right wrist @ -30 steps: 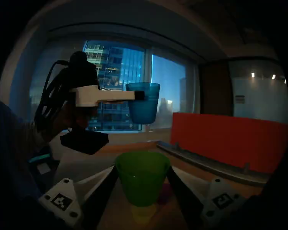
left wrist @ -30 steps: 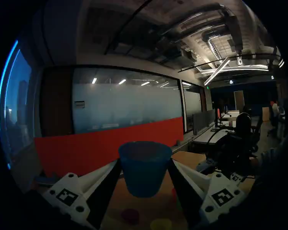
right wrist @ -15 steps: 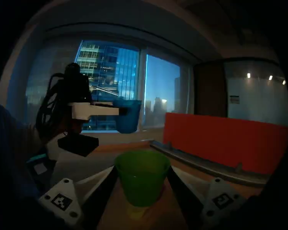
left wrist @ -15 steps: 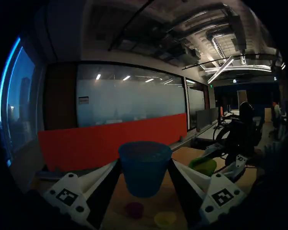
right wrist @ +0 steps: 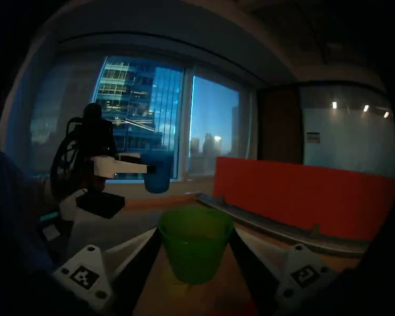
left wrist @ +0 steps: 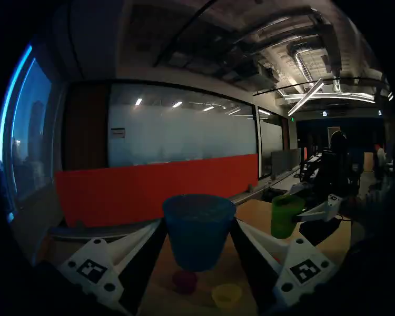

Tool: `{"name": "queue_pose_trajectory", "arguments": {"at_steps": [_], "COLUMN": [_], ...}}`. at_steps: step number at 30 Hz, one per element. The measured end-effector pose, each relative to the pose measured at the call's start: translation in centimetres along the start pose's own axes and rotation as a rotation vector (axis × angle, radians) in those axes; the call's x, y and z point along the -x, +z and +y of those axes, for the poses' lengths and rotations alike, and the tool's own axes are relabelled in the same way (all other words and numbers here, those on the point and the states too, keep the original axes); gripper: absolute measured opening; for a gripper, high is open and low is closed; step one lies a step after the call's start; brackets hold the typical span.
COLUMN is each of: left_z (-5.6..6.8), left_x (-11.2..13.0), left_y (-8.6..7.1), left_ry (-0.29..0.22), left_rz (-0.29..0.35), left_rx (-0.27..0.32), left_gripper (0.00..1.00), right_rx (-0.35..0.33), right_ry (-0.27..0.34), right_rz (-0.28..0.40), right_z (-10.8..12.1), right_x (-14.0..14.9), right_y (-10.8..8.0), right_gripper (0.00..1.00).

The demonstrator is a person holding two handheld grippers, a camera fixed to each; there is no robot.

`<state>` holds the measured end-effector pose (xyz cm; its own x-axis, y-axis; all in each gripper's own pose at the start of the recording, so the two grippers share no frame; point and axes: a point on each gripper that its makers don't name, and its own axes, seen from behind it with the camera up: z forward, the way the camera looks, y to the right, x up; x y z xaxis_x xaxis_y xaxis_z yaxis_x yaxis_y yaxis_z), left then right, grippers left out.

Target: Pour water

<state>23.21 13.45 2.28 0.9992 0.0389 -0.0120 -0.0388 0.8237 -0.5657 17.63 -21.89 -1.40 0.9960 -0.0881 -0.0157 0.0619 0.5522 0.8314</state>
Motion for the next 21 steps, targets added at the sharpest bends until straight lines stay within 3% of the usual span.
{"name": "queue_pose_trajectory", "arguments": {"at_steps": [21], "left_z": [-0.7], "left_x": [2.4], "left_y": [-0.8], "left_ry": [0.013], "left_rz": [-0.042], "left_rx": [-0.007], "left_gripper": [0.84], "right_rx": [0.031], "right_ry": [0.008], "right_rz": [-0.009], "right_z": [1.5], "right_x": [-0.2], "right_y": [-1.2], "right_gripper": [0.90]}}
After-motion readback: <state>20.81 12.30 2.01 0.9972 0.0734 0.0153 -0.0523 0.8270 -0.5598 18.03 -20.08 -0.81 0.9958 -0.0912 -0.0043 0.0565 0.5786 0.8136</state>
